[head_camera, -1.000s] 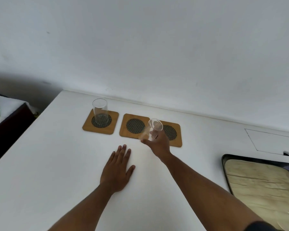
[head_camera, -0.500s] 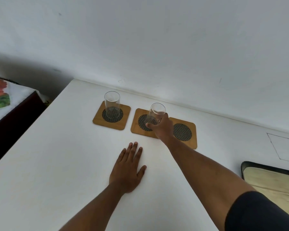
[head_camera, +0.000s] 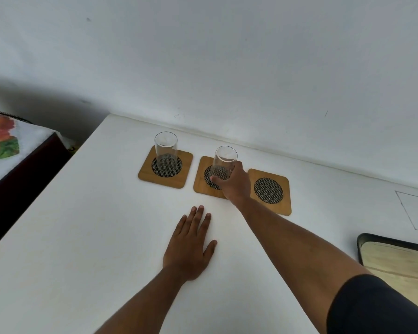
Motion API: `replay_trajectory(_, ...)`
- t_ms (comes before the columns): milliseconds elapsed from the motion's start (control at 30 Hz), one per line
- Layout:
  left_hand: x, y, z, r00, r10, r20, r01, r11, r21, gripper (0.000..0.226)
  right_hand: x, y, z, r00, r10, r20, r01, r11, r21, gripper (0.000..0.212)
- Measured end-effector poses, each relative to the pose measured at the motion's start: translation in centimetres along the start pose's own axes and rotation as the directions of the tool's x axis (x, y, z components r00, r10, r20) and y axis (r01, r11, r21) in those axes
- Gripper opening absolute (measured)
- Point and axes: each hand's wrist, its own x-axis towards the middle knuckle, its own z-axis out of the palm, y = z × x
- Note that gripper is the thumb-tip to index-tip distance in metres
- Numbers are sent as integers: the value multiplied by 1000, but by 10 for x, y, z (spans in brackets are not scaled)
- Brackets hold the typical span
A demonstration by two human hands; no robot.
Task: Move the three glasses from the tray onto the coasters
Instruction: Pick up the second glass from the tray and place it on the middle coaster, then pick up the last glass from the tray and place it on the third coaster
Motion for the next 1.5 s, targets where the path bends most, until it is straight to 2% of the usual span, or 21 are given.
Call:
replay_trajectory(167, 1, 0, 1, 1000, -7, -2, 7, 1000, 4, 72, -1, 0, -1, 999, 21, 25, -22, 999, 25, 76)
replay_trajectory(367, 1, -2, 2, 1000, -11, 2, 11, 1000, 4, 73, -24, 12, -23, 999, 50, 3, -50, 991, 126, 101)
replay_trajectory(433, 1, -3, 3, 1000, -7, -4, 7, 1000, 19, 73, -37, 23, -37, 997, 66, -27, -61, 986, 153, 94)
replay_trajectory(533, 0, -4, 5, 1000, 6, -24, -5, 999, 41, 73, -57, 46, -65, 990, 110, -89, -90, 974, 207, 66)
replay_trajectory(633, -2, -5, 9, 1000, 22, -21, -21, 998, 63, 72, -81, 80, -104, 976, 167, -139, -129, 961, 246, 47)
replay_trajectory(800, -5, 16, 10, 996, 91, -12, -90, 991, 101, 75, -121, 154, -176, 938, 231, -258, -171, 956, 237, 40)
replay_trajectory(900, -10, 51, 18, 990, 138, 4, -138, 987, 77, 78, -149, 192, -218, 900, 255, -354, -207, 964, 167, 40)
replay_trajectory(1033, -13, 112, 37, 979, 205, 20, -205, 978, 44, 79, -190, 239, -265, 790, 244, -562, -300, 954, -8, 44)
replay_trajectory(1200, -10, 179, 62, 963, 267, 38, -268, 963, 11, 81, -226, 302, -304, 703, 272, -657, -482, 861, -160, 57)
replay_trajectory(1267, -8, 198, 71, 958, 282, 42, -283, 959, 9, 82, -235, 321, -314, 696, 328, -639, -566, 798, -207, 60)
replay_trajectory(1367, -8, 215, 84, 955, 290, 56, -291, 956, 15, 83, -245, 343, -323, 703, 471, -532, -650, 730, -212, 59)
replay_trajectory(1500, -14, 225, 95, 968, 250, 32, -250, 968, 0, 79, -249, 364, -328, 734, 469, -491, -634, 733, -247, 50)
